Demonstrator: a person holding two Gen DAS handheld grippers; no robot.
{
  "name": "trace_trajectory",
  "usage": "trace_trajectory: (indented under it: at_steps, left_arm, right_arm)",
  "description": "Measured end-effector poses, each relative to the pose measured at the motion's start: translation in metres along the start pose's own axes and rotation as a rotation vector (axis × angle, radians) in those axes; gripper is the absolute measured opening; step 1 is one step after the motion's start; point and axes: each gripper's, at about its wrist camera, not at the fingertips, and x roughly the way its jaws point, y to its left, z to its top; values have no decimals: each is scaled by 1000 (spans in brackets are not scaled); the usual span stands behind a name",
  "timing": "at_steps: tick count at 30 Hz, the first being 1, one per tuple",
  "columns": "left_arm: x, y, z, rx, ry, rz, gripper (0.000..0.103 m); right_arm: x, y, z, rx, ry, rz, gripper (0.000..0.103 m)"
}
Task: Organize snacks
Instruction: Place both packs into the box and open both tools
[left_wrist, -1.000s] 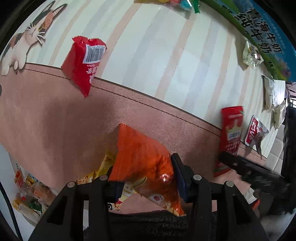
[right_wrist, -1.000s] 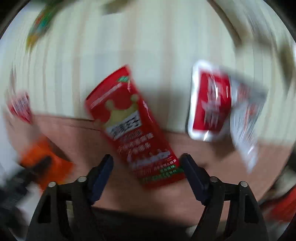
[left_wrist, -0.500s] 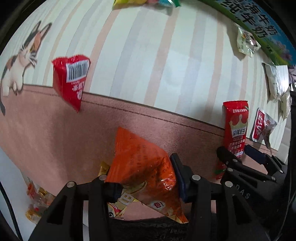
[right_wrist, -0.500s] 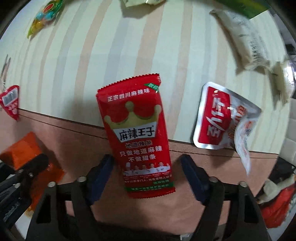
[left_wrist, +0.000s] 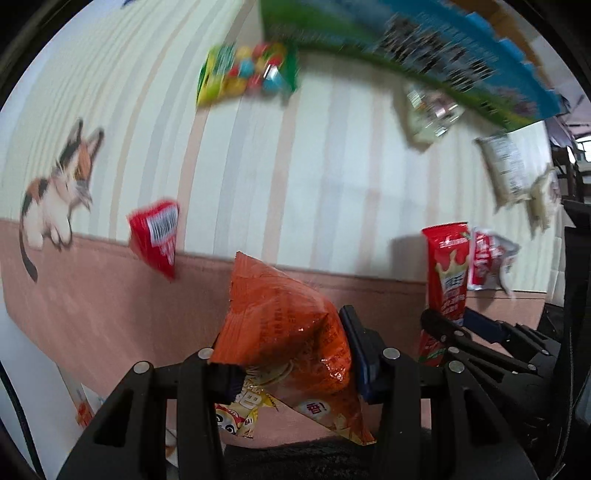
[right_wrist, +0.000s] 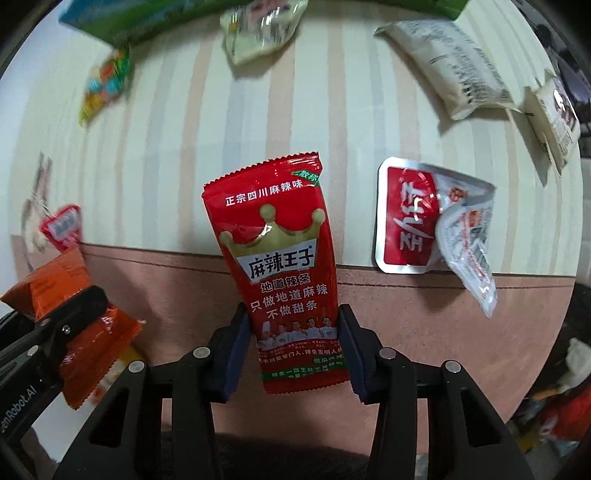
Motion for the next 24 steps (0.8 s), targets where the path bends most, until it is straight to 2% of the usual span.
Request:
trace_trajectory:
  at_steps: [5,10,15,20,24]
  left_arm:
    - [-51,-22,20,55,-95,-35,43]
    - [-110,-8,59,100,-202,-77,43]
    - [-145,4,109,129,-266,-84,43]
    - [-165,4,171,141,-297,-51,43]
    - [-151,5,214,142,-258,-17,43]
  right_arm:
    - [-53,-15,6,37,-73,105,48]
    - [-119,-24,17,67,-163,206,48]
    - [-194,-25,41,68,-281,291,48]
    - [-243,-1,89,63,-384,283,48]
    - [-245,6,149,84,-427,219,48]
